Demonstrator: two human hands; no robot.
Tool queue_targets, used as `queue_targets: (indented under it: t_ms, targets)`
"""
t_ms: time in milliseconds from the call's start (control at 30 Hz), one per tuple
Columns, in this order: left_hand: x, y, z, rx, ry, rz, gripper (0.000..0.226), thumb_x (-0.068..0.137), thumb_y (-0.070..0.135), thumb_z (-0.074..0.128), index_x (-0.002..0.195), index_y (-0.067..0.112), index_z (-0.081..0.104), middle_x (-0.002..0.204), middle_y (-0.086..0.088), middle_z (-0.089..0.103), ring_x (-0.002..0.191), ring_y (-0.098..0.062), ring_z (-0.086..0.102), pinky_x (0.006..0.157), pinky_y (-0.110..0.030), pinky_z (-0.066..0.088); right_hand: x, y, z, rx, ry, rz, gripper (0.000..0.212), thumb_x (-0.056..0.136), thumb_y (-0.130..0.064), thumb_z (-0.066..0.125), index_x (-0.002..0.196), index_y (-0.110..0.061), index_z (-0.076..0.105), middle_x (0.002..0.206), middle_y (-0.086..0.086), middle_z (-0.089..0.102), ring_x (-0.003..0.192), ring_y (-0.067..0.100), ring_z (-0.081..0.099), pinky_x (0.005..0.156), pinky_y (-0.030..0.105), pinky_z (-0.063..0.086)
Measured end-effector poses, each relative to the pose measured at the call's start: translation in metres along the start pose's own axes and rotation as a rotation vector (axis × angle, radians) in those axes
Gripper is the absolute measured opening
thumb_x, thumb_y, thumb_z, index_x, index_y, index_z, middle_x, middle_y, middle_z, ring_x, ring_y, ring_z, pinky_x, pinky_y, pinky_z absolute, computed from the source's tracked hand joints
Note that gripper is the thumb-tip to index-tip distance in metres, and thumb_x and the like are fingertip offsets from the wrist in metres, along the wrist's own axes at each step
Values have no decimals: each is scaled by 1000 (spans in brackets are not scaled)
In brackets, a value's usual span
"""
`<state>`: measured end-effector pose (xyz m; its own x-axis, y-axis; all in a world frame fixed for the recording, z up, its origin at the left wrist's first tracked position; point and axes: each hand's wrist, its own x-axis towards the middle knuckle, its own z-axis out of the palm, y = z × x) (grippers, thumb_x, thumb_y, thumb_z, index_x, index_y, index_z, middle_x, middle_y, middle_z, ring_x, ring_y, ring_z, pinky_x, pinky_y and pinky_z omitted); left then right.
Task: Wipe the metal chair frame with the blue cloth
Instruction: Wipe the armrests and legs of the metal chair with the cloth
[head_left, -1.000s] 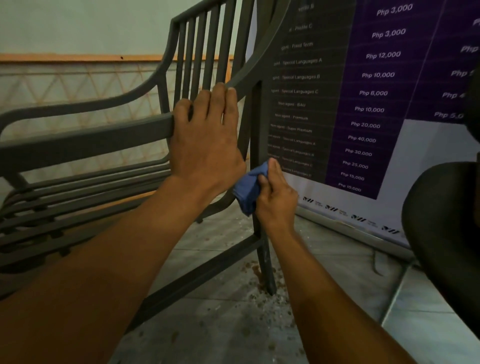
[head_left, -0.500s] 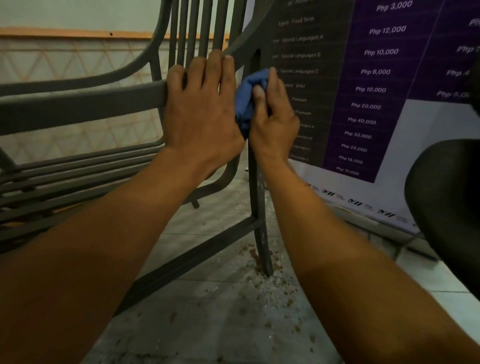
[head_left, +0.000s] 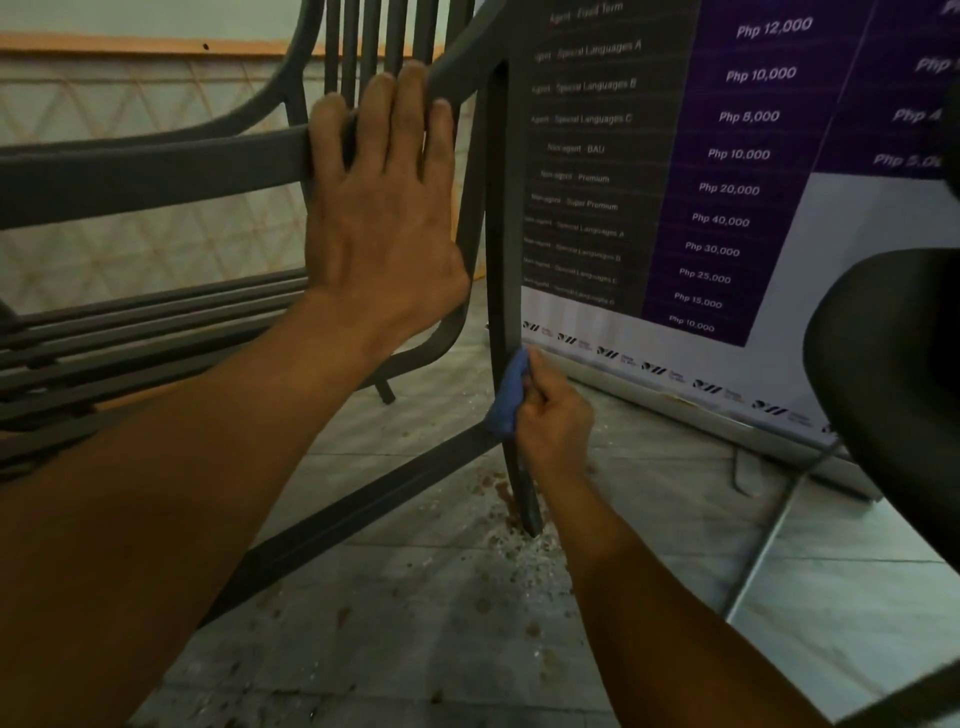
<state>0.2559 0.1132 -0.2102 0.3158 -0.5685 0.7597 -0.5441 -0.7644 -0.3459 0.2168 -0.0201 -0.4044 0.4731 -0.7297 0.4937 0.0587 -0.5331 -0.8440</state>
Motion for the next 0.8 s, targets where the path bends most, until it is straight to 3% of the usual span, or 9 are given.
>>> queue_targets:
  t_ms: [133,200,233,300,433,567,733,767,800]
  targets:
    - [-6,6,1,58,-10,6,85,80,38,46,149,4,10,159,-22,2,147,-36,2,115,-57,-3,51,-80,-15,174,276,-192,36,94,-19,54,129,-17,49,109,-10,55,91,-5,53,76,7,44]
    - [-10,7,3,103,-17,13,86,81,41,42,149,5,4,159,-22,-3,147,-35,-4,111,-54,-11,75,-116,-19,268,387,-340,33,91,-19,57,124,-13,53,118,-1,60,99,-1,58,86,12,48]
    - [-11,7,4,119,-15,13,87,82,42,42,150,5,3,159,-21,-5,147,-35,-5,109,-53,-12,84,-126,-16,259,398,-384,33,91,-18,57,123,-11,55,124,6,60,109,9,58,93,23,50]
    - [-11,7,4,109,-9,11,86,85,43,42,150,5,0,159,-21,-6,147,-35,-7,109,-53,-13,91,-130,-6,162,309,-384,36,93,-22,56,128,-13,53,135,12,54,121,23,53,99,38,48]
    - [-17,10,6,72,-45,27,86,89,50,35,149,4,-7,159,-22,-9,147,-36,-9,111,-55,-12,64,-85,16,14,167,-301,45,98,-32,48,141,-23,39,145,6,46,122,19,51,94,23,40]
    - [-38,21,14,31,-89,72,81,83,46,11,149,2,-8,159,-22,-8,147,-35,-9,112,-53,-13,26,-33,23,3,86,-214,46,98,-25,49,142,-19,36,146,9,43,125,22,50,95,24,38]
    - [-79,44,38,-69,-211,112,77,81,39,0,149,5,-8,160,-18,-8,147,-33,-7,116,-55,-7,-15,18,16,91,-24,-33,38,96,-8,50,134,-5,47,128,21,59,108,28,62,94,33,50]
    - [-89,50,45,-82,-234,135,76,82,38,1,149,5,-9,160,-18,-7,147,-33,-7,115,-56,-8,-20,25,13,83,-64,42,35,96,-9,49,131,-6,51,121,20,63,103,27,64,92,30,51]
    - [-99,55,52,-79,-251,163,74,84,38,5,148,5,-11,160,-18,-8,147,-33,-8,115,-57,-9,-25,30,9,60,-106,111,33,96,-8,49,128,-8,55,111,15,68,92,19,66,84,18,52]
